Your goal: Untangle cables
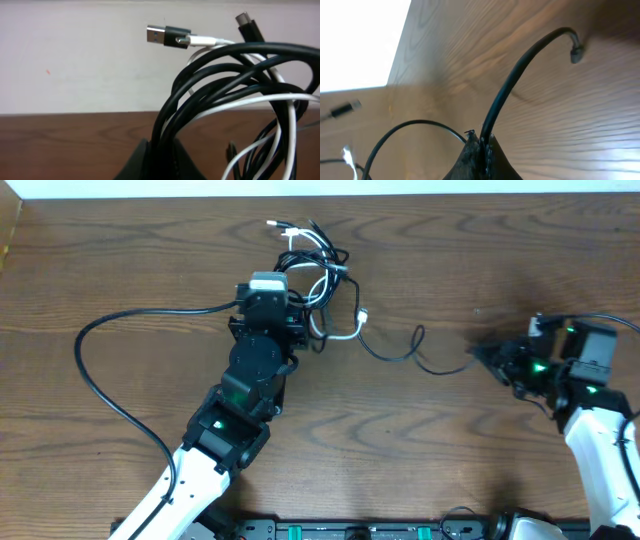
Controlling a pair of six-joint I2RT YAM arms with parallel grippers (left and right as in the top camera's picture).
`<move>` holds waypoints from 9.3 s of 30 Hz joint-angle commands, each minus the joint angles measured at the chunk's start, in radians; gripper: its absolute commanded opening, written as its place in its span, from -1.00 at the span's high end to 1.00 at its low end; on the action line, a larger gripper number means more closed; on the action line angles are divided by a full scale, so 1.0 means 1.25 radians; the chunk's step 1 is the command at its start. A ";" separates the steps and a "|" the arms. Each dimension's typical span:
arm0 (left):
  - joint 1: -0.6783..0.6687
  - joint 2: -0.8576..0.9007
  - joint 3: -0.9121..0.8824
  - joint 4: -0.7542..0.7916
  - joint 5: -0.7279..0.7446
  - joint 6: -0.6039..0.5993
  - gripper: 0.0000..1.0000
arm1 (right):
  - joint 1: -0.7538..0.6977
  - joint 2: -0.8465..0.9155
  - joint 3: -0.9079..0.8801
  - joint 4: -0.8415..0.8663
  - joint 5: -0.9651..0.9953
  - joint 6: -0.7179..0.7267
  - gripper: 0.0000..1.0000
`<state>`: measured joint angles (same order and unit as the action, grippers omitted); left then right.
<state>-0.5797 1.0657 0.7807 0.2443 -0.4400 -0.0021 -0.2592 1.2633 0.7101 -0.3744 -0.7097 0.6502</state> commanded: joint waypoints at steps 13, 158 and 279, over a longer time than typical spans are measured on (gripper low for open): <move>0.000 -0.016 0.014 -0.154 -0.020 0.370 0.85 | -0.299 0.002 0.006 0.027 -0.017 -0.109 0.98; 0.039 -0.006 0.013 -0.167 0.816 0.259 -0.23 | 0.323 0.002 0.006 0.489 -0.563 -0.459 0.98; 0.182 -0.007 0.013 0.042 0.772 -0.707 0.85 | 0.256 0.002 0.005 0.465 -0.005 -0.047 -0.83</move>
<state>-0.3550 1.0595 0.7803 0.2718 0.4049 -0.8703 0.0608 1.2633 0.7097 0.1875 -0.7067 0.5766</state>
